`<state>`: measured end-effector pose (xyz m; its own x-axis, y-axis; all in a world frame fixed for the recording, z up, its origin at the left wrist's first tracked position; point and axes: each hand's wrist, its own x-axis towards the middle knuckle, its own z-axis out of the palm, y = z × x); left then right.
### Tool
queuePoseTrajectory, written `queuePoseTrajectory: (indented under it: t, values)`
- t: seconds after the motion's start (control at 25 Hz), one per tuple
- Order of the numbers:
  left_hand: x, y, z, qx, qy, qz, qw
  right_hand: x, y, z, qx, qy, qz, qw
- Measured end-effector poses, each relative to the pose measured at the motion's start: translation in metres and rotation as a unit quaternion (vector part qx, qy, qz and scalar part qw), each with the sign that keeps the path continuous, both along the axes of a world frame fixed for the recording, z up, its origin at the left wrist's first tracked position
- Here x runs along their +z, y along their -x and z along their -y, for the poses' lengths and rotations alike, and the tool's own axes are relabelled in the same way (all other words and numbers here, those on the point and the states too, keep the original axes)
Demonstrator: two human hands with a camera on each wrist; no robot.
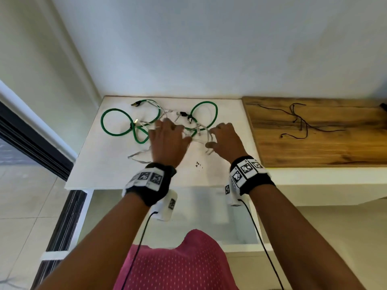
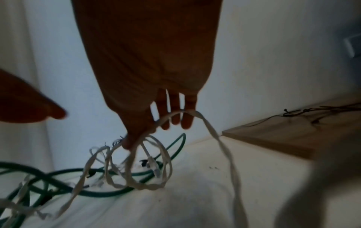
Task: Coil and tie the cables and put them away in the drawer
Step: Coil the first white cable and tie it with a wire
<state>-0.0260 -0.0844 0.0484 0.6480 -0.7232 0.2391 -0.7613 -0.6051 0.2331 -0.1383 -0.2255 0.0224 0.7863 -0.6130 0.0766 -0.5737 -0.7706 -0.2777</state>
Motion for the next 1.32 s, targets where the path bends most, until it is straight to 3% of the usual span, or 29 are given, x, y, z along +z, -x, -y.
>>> queuePoseTrajectory:
  t: [0.08,0.16,0.28,0.4,0.48,0.56,0.64,0.68,0.72,0.8,0.84,0.88,1.0,1.04,1.12,1.2,1.24,1.32]
  values:
    - [-0.014,0.008,0.018,-0.022,-0.137,-0.066,0.988,-0.006,-0.001,-0.005,-0.033,-0.041,-0.082,0.995]
    - [-0.028,0.009,0.03,0.016,-0.182,-0.141,0.973,-0.009,0.004,-0.01,-0.058,-0.061,-0.093,0.992]
    - [-0.041,-0.003,0.029,0.054,-0.074,-0.21,0.973,-0.005,0.016,-0.011,-0.022,-0.117,-0.135,0.984]
    - [-0.04,-0.028,0.015,0.095,0.08,-0.282,0.951,0.02,0.035,0.008,0.007,-0.225,-0.056,0.973]
    - [-0.036,-0.048,0.002,0.161,0.195,-0.352,0.901,0.037,0.05,0.026,-0.021,-0.229,0.006,0.973]
    - [-0.03,-0.062,-0.009,0.223,0.29,-0.419,0.831,0.05,0.065,0.04,-0.081,-0.137,0.007,0.987]
    - [-0.025,-0.065,-0.015,0.242,0.327,-0.462,0.788,0.053,0.073,0.047,-0.156,-0.083,0.042,0.983]
    - [-0.024,-0.065,-0.017,0.236,0.333,-0.48,0.777,0.056,0.075,0.048,-0.182,-0.096,0.12,0.971]
    - [-0.022,-0.062,-0.019,0.223,0.331,-0.499,0.769,0.059,0.076,0.049,-0.205,-0.141,0.226,0.942]
    - [-0.026,-0.058,-0.02,0.207,0.3,-0.503,0.783,0.075,0.076,0.044,-0.238,-0.286,0.446,0.814]
    - [-0.026,-0.057,-0.019,0.21,0.282,-0.497,0.794,0.084,0.076,0.042,-0.24,-0.34,0.506,0.756]
    - [-0.027,-0.055,-0.019,0.21,0.257,-0.49,0.806,0.094,0.076,0.039,-0.235,-0.369,0.533,0.724]
    - [-0.026,-0.047,-0.014,0.177,0.142,-0.393,0.891,0.105,0.082,0.038,-0.2,-0.361,0.537,0.736]
    - [-0.018,-0.039,-0.012,0.155,0.129,-0.351,0.915,0.105,0.085,0.036,-0.193,-0.378,0.54,0.727]
    - [0.0,-0.023,-0.009,0.072,0.158,-0.323,0.93,0.102,0.089,0.026,-0.181,-0.449,0.536,0.691]
    - [0.019,0.0,-0.007,-0.066,0.13,-0.359,0.922,0.103,0.087,0.012,-0.17,-0.498,0.537,0.66]
    - [0.025,0.011,-0.007,-0.132,0.093,-0.402,0.901,0.105,0.085,0.009,-0.168,-0.511,0.55,0.639]
    - [0.035,0.035,-0.018,-0.198,0.026,-0.561,0.803,0.113,0.082,0.01,-0.172,-0.533,0.59,0.582]
